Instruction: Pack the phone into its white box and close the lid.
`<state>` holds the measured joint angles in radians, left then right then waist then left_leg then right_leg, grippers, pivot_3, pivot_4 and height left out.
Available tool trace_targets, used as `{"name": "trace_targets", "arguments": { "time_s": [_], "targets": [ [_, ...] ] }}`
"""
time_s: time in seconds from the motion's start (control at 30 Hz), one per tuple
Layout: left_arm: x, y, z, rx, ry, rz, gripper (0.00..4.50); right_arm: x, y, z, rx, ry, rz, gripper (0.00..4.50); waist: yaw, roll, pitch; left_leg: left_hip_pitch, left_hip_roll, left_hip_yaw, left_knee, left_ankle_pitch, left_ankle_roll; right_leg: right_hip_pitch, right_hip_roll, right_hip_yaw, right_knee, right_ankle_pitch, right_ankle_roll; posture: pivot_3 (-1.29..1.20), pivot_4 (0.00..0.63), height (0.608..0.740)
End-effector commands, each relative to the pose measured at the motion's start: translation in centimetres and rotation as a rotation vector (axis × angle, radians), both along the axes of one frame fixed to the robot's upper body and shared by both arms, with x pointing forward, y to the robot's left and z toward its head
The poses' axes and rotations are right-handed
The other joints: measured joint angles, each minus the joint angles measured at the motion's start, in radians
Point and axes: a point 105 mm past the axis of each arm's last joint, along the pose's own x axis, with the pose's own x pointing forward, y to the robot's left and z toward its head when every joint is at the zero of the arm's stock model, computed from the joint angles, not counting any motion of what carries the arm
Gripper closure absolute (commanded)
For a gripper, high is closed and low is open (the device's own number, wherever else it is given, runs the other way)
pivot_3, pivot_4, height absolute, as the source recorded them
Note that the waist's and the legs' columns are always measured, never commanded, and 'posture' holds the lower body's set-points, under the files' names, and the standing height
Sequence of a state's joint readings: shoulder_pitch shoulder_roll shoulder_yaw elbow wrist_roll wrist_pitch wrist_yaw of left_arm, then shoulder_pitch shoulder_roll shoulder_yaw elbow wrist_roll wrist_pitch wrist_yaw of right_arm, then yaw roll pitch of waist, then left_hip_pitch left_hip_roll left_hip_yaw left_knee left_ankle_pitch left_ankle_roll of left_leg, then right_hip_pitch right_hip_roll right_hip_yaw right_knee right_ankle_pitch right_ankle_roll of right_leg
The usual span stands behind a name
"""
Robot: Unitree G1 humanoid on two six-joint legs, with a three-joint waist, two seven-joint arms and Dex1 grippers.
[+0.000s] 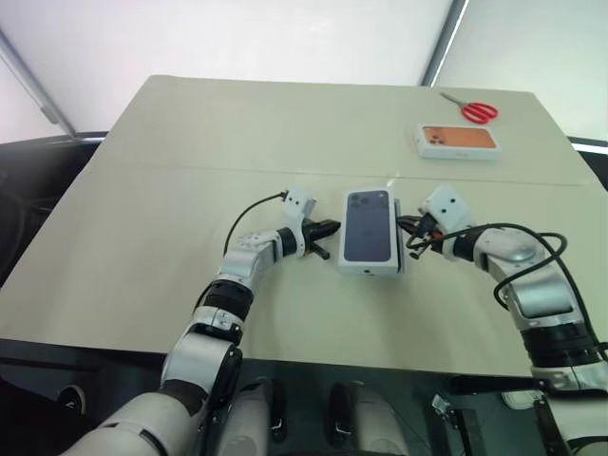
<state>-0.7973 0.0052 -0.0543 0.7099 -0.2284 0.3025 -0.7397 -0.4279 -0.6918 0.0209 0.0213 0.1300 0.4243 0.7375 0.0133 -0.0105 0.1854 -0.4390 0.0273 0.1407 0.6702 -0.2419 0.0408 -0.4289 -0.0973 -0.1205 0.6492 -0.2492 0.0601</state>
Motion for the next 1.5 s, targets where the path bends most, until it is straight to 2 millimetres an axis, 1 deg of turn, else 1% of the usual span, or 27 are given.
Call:
{"name": "trace_targets", "arguments": {
  "time_s": [0.03,0.2,0.33,0.37,0.43,0.5,0.57,0.7,0.77,0.83,0.93,0.97,1.07,1.13,1.23,1.33,1.4,1.43,1.5],
  "targets": [
    [-0.4,-2.0,1.2,-0.032,-0.022,-0.057,4.50,-0.2,0.0,1.6,-0.025,-0.060,0.022,4.46,0.000,0.000,0.000,0.000,0.000,0.000,0.000,0.000,0.000,0.000,0.000,0.000,0.000,0.000,0.000,0.00,0.150,0.738],
    [0.0,-2.4,2.4,-0.045,-0.055,-0.051,4.50,-0.2,-0.6,1.4,-0.044,-0.052,0.013,4.46,-0.001,0.000,0.000,0.000,0.000,0.000,0.001,0.000,0.000,0.000,0.000,0.000,0.000,0.000,0.000,0.00,0.150,0.738],
    [-0.1,-2.8,2.3,-0.038,-0.055,-0.052,4.50,-0.1,-1.4,0.7,-0.076,-0.045,-0.012,4.46,-0.002,0.000,0.000,0.000,0.001,0.000,0.001,0.000,0.000,0.000,0.000,0.000,0.000,0.000,0.000,0.00,0.150,0.738],
    [-0.1,-2.8,2.8,-0.053,-0.085,-0.055,4.50,-0.2,-1.5,0.4,-0.088,-0.040,-0.018,4.46,-0.001,0.000,0.000,0.000,0.000,0.000,0.001,0.000,0.000,0.000,0.000,0.000,0.000,0.000,0.000,0.00,0.150,0.738],
    [0.0,-2.7,3.7,-0.101,-0.090,-0.050,4.50,-0.3,-1.5,0.3,-0.092,-0.041,-0.013,4.46,0.000,0.000,0.000,0.000,0.000,0.000,0.001,0.000,0.000,0.000,0.000,0.000,0.000,0.000,0.000,0.00,0.150,0.738],
    [0.4,-2.5,3.3,-0.047,-0.097,-0.033,4.50,-0.3,-1.6,0.3,-0.089,-0.044,-0.017,4.46,-0.001,0.000,0.000,0.000,0.000,0.000,0.001,0.000,0.000,0.000,0.000,0.000,0.000,0.000,0.000,0.00,0.150,0.738],
    [0.3,-2.4,2.6,0.001,-0.103,-0.038,4.50,-0.3,-1.7,0.2,-0.094,-0.045,-0.024,4.46,-0.001,0.000,0.000,0.000,0.001,0.000,0.001,0.000,0.000,0.000,0.001,0.000,0.000,0.000,0.000,0.00,0.150,0.738],
    [-0.2,-2.2,1.5,0.035,-0.110,-0.064,4.50,-0.3,-0.8,0.3,-0.084,-0.047,0.003,4.46,-0.002,0.000,0.000,0.000,0.001,0.000,0.001,0.000,0.000,0.000,0.001,0.000,0.000,0.000,0.000,0.00,0.150,0.738],
    [-0.1,-1.8,1.5,0.015,-0.088,-0.050,4.50,-0.3,-0.9,0.3,-0.114,-0.059,0.006,4.46,-0.003,0.000,0.000,0.000,0.001,0.000,0.001,0.000,0.000,0.000,0.001,0.000,0.000,0.000,0.000,0.00,0.150,0.738],
    [0.4,-1.3,1.9,-0.003,-0.085,-0.021,4.50,0.2,-1.5,1.3,-0.065,-0.078,-0.035,4.46,-0.003,0.000,0.000,0.000,0.001,0.000,0.001,0.000,0.000,0.000,0.001,0.000,0.000,0.000,0.000,0.00,0.150,0.738],
    [1.1,-0.9,3.5,-0.035,-0.116,0.007,4.50,1.5,-2.7,4.2,-0.032,-0.170,-0.095,4.46,-0.006,0.000,0.000,0.000,0.001,0.000,0.002,0.000,0.000,0.000,0.001,0.000,0.001,0.000,0.000,0.00,0.150,0.738],
    [1.4,-0.9,4.1,-0.044,-0.131,0.014,4.50,2.0,-2.8,4.8,-0.013,-0.188,-0.110,4.46,-0.005,0.000,0.000,-0.001,0.001,0.000,0.003,0.000,0.000,0.000,0.001,0.000,0.001,0.000,0.000,0.00,0.150,0.738],
    [2.2,-1.5,4.8,-0.012,-0.177,0.039,4.50,3.0,-2.4,5.2,0.068,-0.182,-0.123,4.46,-0.004,0.000,0.000,-0.002,0.003,0.000,0.007,0.000,0.000,0.000,0.003,0.000,0.002,0.000,0.000,0.00,0.150,0.738],
    [2.6,-2.3,5.3,-0.021,-0.180,0.044,4.50,3.5,-1.4,4.7,0.022,-0.187,-0.094,4.46,-0.001,0.000,0.000,-0.002,0.003,0.000,0.008,-0.001,0.001,0.000,0.003,-0.001,0.001,0.000,0.000,0.00,0.150,0.738],
    [2.8,-3.5,5.7,-0.027,-0.180,0.046,4.50,4.4,0.0,3.5,0.016,-0.159,-0.084,4.46,-0.002,0.000,0.000,-0.003,0.003,0.000,0.009,-0.002,0.003,0.000,0.003,-0.001,0.001,0.000,0.000,0.00,0.150,0.738],
    [2.6,-4.5,5.2,-0.013,-0.171,0.037,4.50,4.5,0.9,1.9,-0.048,-0.134,-0.053,4.46,-0.001,0.000,0.000,-0.004,0.003,0.000,0.010,-0.002,0.003,0.000,0.004,-0.001,0.001,0.000,0.000,0.00,0.150,0.738],
    [2.1,-5.2,3.9,0.049,-0.163,0.001,4.50,4.2,1.2,0.6,-0.057,-0.081,-0.038,4.46,-0.004,0.000,0.000,-0.004,0.003,0.000,0.010,-0.002,0.003,0.000,0.004,-0.001,0.001,0.000,0.000,0.00,0.150,0.738],
    [1.6,-5.5,2.8,0.083,-0.126,-0.031,4.50,3.8,1.2,-0.2,-0.064,-0.039,-0.025,4.46,-0.005,0.000,0.000,-0.004,0.003,0.000,0.010,-0.002,0.003,0.000,0.004,-0.001,0.002,0.000,0.001,0.00,0.150,0.738],
    [-1.0,-6.2,-0.1,0.178,-0.096,-0.235,4.50,1.9,1.4,-1.7,-0.085,0.046,0.057,4.46,-0.002,0.001,0.000,-0.003,0.003,0.000,0.010,-0.002,0.003,0.000,0.005,-0.002,0.002,0.000,0.001,0.00,0.150,0.738]
  ]
}}
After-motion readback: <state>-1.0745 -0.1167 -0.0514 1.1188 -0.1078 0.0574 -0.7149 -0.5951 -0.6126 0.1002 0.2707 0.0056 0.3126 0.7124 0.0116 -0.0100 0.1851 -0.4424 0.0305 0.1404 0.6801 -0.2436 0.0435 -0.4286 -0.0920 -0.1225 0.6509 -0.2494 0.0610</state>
